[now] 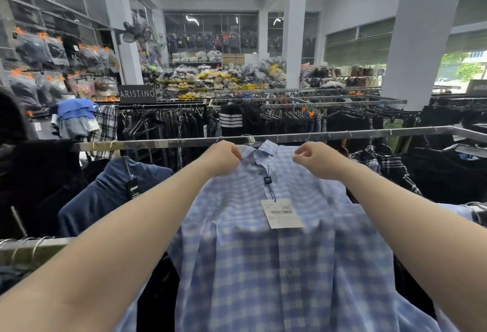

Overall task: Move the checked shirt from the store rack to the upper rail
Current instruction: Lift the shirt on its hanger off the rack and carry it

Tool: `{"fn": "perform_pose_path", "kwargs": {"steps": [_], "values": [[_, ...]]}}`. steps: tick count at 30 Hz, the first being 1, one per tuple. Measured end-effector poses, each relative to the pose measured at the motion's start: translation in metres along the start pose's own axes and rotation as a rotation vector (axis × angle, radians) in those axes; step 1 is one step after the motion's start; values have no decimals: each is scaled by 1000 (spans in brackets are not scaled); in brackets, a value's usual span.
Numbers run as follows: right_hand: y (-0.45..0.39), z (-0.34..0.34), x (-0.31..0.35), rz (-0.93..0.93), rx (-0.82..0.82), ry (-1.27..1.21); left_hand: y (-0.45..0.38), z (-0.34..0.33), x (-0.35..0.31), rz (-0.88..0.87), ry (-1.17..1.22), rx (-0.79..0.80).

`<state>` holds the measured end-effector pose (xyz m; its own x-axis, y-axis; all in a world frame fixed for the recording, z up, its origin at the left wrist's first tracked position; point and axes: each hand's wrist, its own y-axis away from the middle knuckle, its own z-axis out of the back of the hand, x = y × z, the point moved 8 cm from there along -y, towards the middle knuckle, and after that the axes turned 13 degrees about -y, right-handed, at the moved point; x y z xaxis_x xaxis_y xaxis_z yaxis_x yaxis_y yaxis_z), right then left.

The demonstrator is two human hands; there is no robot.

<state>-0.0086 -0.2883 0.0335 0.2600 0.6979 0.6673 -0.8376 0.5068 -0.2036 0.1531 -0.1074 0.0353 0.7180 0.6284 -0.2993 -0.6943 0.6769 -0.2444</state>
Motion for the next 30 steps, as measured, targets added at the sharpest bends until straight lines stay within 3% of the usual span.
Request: {"fn": "perform_pose_path", "kwargs": {"steps": [7, 10, 15, 19, 22, 30], "values": [[-50, -2, -31, -2, 84, 222, -24, -14, 37, 164, -332, 77], [-69, 3, -37, -8, 72, 339, -31, -21, 49, 236, -261, 166], [-88, 1, -55, -82, 127, 461, -40, -29, 52, 165, -187, 214], [-88, -2, -58, -146, 137, 372, -47, -23, 64, 195, -136, 116], [-83, -2, -57, -153, 103, 242, -49, -26, 70, 224, -146, 164], [-78, -8, -56, -52, 199, 290, -45, -10, 50, 177, -211, 37]]}}
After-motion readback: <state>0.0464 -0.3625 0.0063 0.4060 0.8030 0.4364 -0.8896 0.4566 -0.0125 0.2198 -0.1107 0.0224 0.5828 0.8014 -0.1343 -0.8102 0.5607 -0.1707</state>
